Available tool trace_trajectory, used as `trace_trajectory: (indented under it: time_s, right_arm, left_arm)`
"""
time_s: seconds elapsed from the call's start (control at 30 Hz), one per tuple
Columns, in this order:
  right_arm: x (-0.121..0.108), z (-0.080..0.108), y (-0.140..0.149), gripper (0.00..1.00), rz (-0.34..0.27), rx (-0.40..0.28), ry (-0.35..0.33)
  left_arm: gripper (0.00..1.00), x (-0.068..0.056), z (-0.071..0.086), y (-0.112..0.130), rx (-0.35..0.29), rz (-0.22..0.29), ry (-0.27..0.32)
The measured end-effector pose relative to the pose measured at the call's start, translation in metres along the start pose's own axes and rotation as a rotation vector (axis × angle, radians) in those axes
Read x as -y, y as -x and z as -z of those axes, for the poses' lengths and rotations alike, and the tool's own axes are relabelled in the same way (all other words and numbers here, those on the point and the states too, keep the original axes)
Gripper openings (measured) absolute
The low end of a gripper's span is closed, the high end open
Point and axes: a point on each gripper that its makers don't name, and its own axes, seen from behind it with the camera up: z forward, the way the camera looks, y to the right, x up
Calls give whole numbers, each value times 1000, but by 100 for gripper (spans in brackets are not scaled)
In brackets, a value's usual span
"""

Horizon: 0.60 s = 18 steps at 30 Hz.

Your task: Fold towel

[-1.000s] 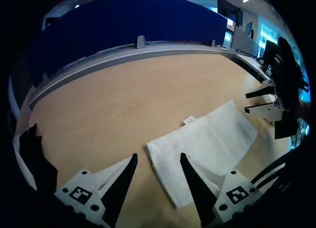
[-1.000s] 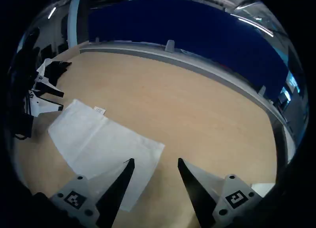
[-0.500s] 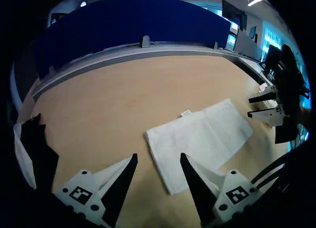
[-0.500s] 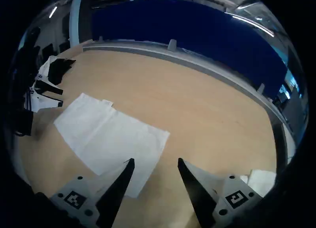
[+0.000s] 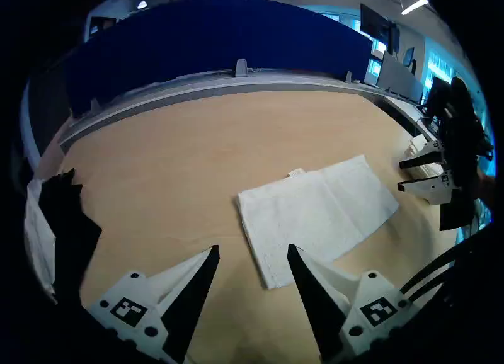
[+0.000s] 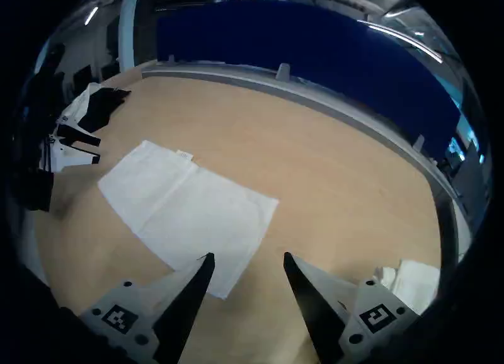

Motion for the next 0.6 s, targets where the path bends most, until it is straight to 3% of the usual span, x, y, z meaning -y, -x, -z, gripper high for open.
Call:
trace_trajectory:
  time_s: [0.4, 0.6]
  right_arm:
    - [18, 0, 21, 84, 117, 59, -98]
    - [24, -1, 29, 84, 144, 86, -129]
  left_arm:
    - [79, 12, 33, 17, -1, 44, -63]
    - [79, 17, 51, 28, 3, 75, -91]
